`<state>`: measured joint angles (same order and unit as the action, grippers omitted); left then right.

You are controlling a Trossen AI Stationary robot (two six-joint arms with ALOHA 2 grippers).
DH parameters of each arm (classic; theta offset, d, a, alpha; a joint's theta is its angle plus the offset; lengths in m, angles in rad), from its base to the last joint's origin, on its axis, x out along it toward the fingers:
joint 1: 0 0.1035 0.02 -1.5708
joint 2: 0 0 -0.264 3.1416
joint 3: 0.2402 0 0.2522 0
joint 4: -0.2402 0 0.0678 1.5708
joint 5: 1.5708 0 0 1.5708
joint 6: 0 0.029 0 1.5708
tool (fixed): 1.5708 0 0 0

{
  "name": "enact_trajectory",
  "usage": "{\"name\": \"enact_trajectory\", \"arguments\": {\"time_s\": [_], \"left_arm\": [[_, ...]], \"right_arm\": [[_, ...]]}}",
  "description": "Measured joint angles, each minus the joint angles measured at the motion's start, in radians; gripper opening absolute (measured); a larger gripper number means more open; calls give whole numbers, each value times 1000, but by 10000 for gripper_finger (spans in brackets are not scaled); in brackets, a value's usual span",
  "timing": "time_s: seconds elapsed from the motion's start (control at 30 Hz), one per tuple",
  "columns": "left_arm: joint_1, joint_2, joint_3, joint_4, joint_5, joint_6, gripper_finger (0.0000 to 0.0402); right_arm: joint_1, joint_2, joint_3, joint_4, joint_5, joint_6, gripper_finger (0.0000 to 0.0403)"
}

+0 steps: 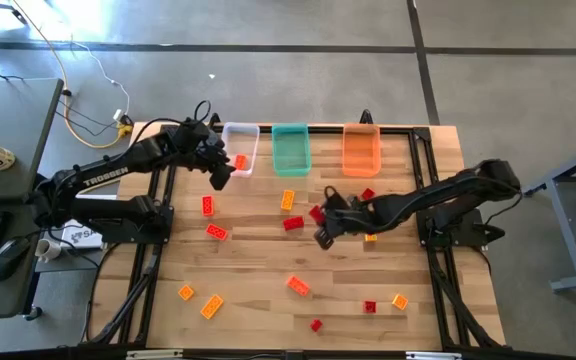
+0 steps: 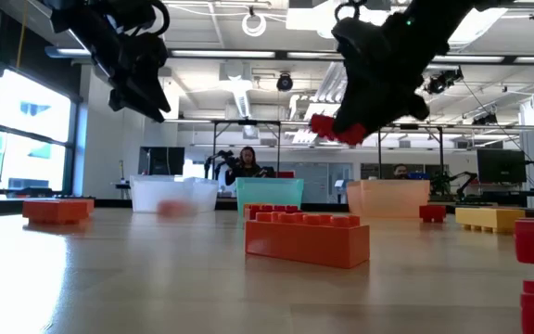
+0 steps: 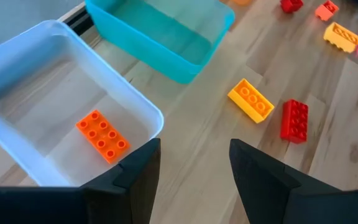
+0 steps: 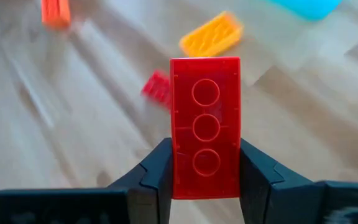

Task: Sort & place blocks by color
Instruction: Put the red game piece into the orange bin

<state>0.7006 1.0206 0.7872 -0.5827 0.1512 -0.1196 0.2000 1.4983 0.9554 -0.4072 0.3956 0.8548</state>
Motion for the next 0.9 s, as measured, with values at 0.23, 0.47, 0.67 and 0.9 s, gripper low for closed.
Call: {"name": "enact_trajectory", "arguments": {"time_s": [0.23, 0.47, 0.67, 0.9], "left_arm": [[-38, 0, 0, 51, -5, 37, 181], [-62, 0, 0, 93, -6, -29, 181], [-69, 0, 0, 93, -6, -88, 181], [-69, 0, 0, 93, -9, -139, 181]], "right_arm": [[-52, -141, 0, -77, 139, 0, 107], [-155, -244, 0, -153, 266, -60, 107], [-295, -276, 0, -265, 304, -47, 107], [-472, -264, -2, -337, 234, -70, 107]]}}
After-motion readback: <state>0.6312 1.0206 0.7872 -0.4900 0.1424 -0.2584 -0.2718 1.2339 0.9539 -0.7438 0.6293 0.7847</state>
